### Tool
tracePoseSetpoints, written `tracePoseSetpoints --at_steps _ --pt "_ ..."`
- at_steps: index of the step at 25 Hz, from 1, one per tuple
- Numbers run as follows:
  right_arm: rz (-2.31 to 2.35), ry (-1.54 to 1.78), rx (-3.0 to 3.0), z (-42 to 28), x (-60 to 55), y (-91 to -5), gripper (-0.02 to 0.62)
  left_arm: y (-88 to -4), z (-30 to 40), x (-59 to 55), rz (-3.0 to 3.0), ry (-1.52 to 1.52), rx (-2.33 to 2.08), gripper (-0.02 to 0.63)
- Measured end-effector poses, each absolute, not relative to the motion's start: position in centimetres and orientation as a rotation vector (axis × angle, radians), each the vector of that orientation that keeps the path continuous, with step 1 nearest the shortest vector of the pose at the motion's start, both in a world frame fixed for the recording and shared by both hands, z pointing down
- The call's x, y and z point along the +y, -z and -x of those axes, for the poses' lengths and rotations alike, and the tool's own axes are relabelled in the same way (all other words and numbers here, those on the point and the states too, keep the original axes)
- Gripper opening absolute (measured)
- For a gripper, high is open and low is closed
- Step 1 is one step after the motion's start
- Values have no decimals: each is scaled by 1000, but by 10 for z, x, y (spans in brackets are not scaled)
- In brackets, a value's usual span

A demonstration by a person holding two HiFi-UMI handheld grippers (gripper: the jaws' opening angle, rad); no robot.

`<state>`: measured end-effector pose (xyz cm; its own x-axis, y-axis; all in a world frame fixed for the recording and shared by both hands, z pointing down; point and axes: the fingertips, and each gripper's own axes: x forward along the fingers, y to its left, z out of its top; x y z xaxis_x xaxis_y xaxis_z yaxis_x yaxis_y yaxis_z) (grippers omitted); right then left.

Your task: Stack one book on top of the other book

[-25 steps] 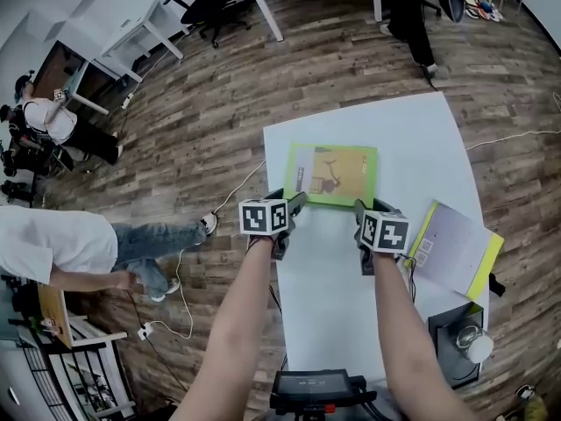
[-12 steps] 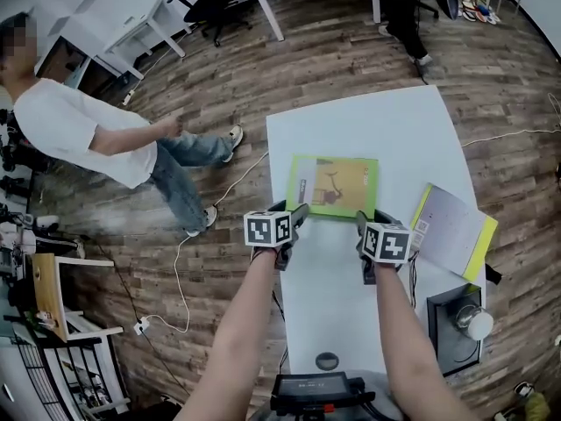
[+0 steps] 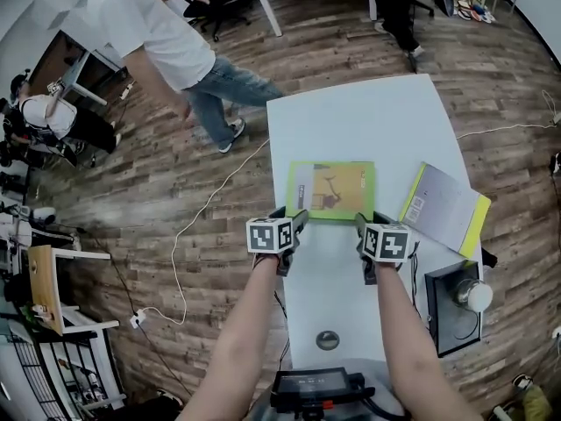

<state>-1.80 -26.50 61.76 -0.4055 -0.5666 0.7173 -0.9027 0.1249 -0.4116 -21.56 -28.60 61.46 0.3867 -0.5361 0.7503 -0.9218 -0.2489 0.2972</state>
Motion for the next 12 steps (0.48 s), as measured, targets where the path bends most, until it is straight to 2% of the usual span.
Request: tracePoseSetpoints --at_steps 12 --pt "-1366 -1172 -2020 15 -189 -620 176 -617 211 -202 -1884 -673 -1234 267"
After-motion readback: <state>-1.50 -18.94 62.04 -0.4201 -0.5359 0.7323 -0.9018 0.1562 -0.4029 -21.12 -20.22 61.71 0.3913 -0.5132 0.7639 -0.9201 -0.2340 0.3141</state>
